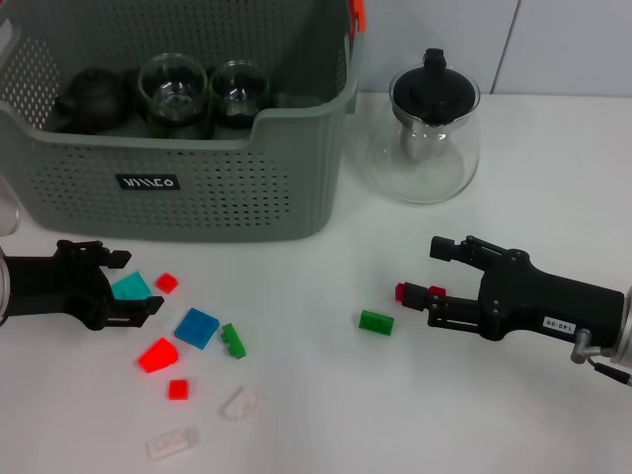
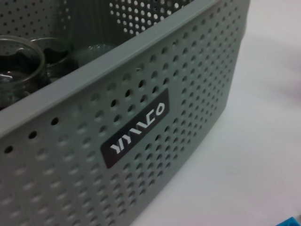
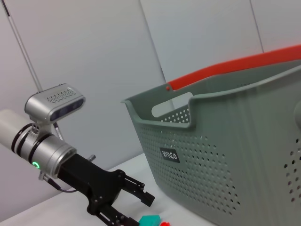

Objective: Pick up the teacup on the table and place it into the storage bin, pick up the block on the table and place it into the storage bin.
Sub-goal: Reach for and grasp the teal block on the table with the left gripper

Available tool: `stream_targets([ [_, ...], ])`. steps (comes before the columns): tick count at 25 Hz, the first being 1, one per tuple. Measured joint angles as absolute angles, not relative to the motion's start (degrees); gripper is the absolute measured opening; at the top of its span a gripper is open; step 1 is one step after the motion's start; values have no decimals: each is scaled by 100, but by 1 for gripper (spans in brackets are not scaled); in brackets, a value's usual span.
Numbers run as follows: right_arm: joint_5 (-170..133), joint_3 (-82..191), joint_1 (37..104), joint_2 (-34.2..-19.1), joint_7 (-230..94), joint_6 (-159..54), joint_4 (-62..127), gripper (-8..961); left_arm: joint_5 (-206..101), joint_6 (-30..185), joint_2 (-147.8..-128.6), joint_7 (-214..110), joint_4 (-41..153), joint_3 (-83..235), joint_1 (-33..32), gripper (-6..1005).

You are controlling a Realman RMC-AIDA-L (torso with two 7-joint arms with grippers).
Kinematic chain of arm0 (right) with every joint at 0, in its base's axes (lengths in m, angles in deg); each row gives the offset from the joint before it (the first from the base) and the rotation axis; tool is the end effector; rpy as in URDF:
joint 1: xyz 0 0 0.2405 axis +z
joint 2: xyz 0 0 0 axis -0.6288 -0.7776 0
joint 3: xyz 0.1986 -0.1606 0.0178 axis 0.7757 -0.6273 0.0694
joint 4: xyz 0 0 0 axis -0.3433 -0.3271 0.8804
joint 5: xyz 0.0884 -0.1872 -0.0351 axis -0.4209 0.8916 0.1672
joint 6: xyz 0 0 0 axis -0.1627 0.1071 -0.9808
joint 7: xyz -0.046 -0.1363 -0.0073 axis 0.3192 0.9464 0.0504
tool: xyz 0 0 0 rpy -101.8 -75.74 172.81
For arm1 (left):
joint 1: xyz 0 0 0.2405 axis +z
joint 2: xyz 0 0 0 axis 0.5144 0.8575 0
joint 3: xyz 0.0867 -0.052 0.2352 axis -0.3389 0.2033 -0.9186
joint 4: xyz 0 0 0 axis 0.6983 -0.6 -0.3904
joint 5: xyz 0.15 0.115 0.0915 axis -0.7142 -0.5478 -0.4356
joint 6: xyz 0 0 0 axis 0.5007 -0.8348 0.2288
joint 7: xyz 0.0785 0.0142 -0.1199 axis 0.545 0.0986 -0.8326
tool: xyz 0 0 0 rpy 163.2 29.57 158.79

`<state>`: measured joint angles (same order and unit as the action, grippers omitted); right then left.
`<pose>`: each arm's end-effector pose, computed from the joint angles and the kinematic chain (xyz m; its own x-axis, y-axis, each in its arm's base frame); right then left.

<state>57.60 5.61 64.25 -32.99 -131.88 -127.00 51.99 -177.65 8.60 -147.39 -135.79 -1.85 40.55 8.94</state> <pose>0.2726 0.2978 -0.0467 0.6778 -0.3494 -0.6469 -0.5286 -0.8431 -0.0986 -0.3233 0.3196 0.0268 0.9008 0.4219 0.1025 0.4156 -0.7693 -0.4853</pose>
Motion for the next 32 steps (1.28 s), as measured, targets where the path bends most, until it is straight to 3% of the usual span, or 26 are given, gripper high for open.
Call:
stream_targets([
  [28, 5760, 527, 6454, -3316, -13267, -12742, 5200, 945, -17943, 1551, -14756, -13558, 244, 4046, 811, 778],
  [32, 5760, 525, 6454, -3316, -13267, -12744, 5200, 945, -17927, 1546, -14755, -13570, 243, 4052, 803, 704],
])
